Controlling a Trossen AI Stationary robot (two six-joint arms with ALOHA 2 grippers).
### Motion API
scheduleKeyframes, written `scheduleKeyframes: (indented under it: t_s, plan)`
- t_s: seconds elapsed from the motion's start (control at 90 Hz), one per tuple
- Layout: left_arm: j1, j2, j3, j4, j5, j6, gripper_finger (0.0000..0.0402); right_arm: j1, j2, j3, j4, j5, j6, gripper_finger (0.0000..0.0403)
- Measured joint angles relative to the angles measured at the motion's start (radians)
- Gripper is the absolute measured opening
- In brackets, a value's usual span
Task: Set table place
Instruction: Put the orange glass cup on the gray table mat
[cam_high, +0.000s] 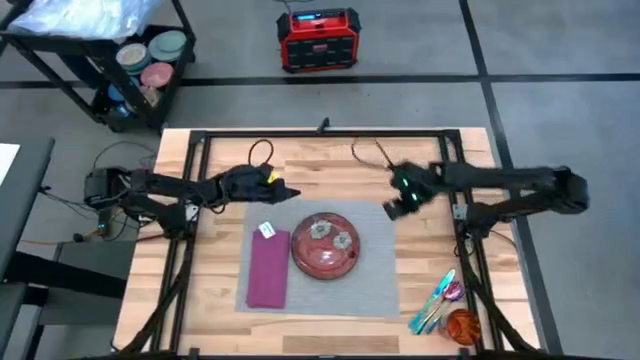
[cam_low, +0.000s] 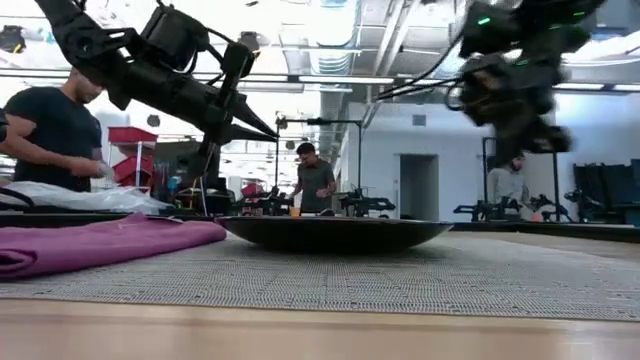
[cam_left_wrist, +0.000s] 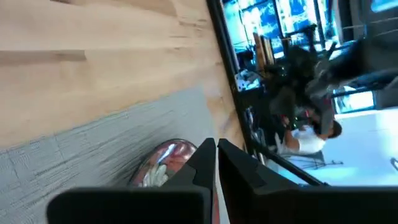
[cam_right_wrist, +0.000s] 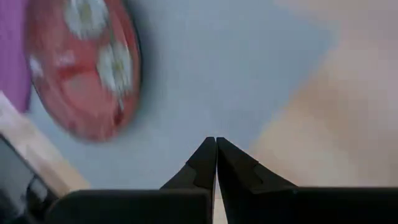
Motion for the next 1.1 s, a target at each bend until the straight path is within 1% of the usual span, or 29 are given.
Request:
scheduleKeyframes:
  t_s: [0.056,0.189,0.322,0.422,0.522,0.689,0.756,0.822,0.911,0.967,1.1]
  plan:
    - [0.020,0.000,0.000,0.001,0.025,0.013,0.0000,0.067,-0.029,0.001,-0.081,0.024,0.051,0.0000]
    - [0.049,0.000,0.000,0.003,0.066,0.026,0.0000,0.246,-0.044,0.063,-0.372,0.111,0.139,0.0000]
    - [0.054,0.000,0.000,0.004,0.069,0.026,0.0000,0.418,-0.042,0.169,-0.537,0.128,0.193,0.0000]
    - [0.054,0.000,0.000,0.004,0.069,0.026,0.0000,0.580,-0.046,0.245,-0.599,0.147,0.328,0.0000]
    - [0.054,0.000,0.000,0.004,0.069,0.026,0.0000,0.758,-0.059,0.296,-0.674,0.150,0.532,0.0000]
    - [0.053,0.000,0.000,-0.001,0.069,0.026,0.0000,1.053,-0.078,0.345,-0.614,0.172,0.894,0.0001]
    - [0.053,0.000,0.000,-0.002,0.069,0.027,0.0000,1.160,-0.076,0.352,-0.539,0.189,1.001,0.0009]
    - [0.053,0.000,0.000,-0.002,0.061,0.027,0.0000,1.242,-0.068,0.352,-0.490,0.199,1.093,0.0024]
    - [0.053,0.000,0.000,-0.004,0.036,0.026,0.0000,1.326,-0.039,0.352,-0.442,0.249,1.196,0.0055]
    - [0.053,0.000,0.000,-0.004,0.018,0.025,0.0000,1.363,-0.015,0.351,-0.436,0.259,1.217,0.0074]
    - [0.053,0.000,0.000,-0.004,-0.011,0.019,0.0000,1.375,0.048,0.351,-0.409,0.257,1.206,0.0115]
